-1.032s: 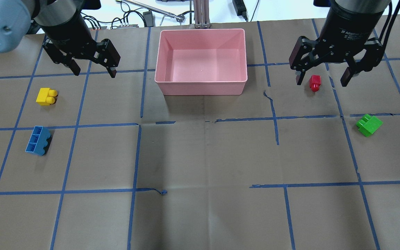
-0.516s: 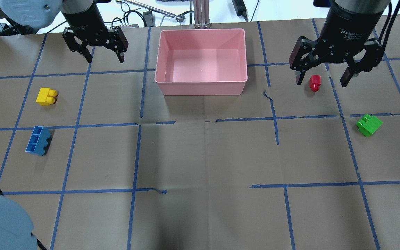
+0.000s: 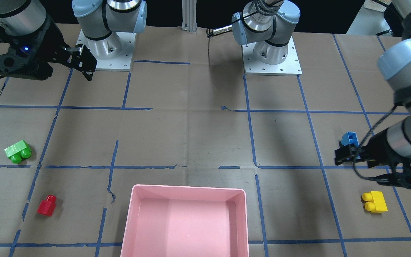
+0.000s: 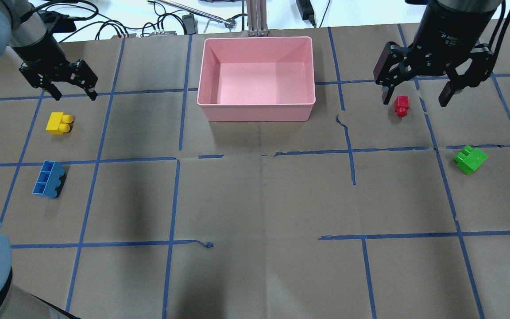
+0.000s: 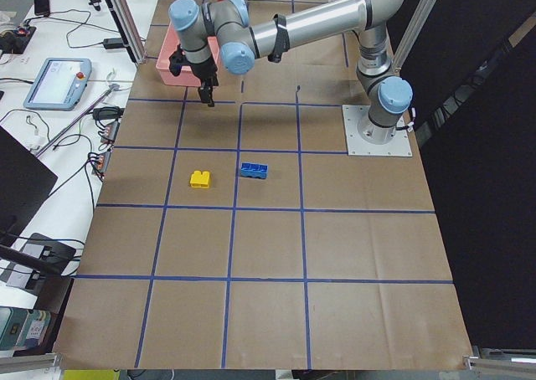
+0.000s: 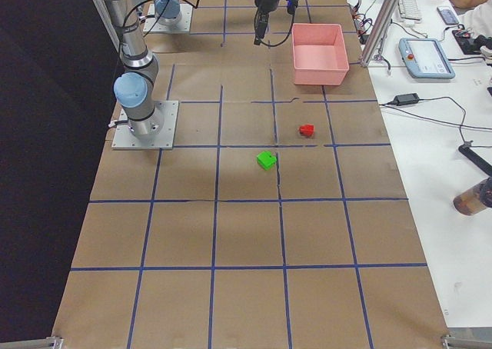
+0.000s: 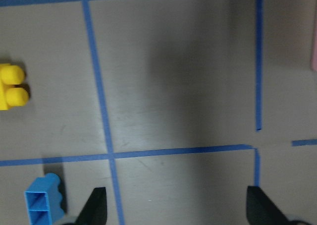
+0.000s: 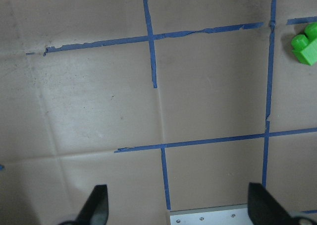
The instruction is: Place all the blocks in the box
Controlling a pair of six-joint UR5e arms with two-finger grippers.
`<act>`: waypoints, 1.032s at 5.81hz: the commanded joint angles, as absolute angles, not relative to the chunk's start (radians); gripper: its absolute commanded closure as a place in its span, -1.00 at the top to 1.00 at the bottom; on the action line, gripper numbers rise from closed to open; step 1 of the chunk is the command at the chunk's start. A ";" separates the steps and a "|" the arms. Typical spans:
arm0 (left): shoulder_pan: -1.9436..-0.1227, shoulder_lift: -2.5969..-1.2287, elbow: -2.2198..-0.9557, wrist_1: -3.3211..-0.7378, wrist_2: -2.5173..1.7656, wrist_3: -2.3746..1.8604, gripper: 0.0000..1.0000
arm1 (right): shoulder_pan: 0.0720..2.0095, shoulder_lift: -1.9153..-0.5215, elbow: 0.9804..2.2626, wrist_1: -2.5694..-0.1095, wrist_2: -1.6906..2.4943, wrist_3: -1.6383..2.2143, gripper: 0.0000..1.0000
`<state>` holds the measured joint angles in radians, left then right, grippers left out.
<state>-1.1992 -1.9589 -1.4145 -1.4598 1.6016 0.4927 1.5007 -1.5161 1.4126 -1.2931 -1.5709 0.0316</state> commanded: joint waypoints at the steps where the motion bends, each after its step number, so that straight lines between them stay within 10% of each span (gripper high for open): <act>1: -1.053 -1.967 -1.504 -1.371 1.637 0.796 0.96 | 1.360 -1.487 1.417 -1.325 -1.572 -0.141 1.00; 5: -0.989 -1.989 -1.802 -1.088 1.684 0.885 0.74 | 1.085 -1.382 1.422 -1.513 -1.693 -0.963 1.00; 6: -0.989 -1.997 -1.790 -1.095 1.710 0.882 -0.35 | 1.062 -1.355 1.427 -1.555 -1.695 -1.126 1.00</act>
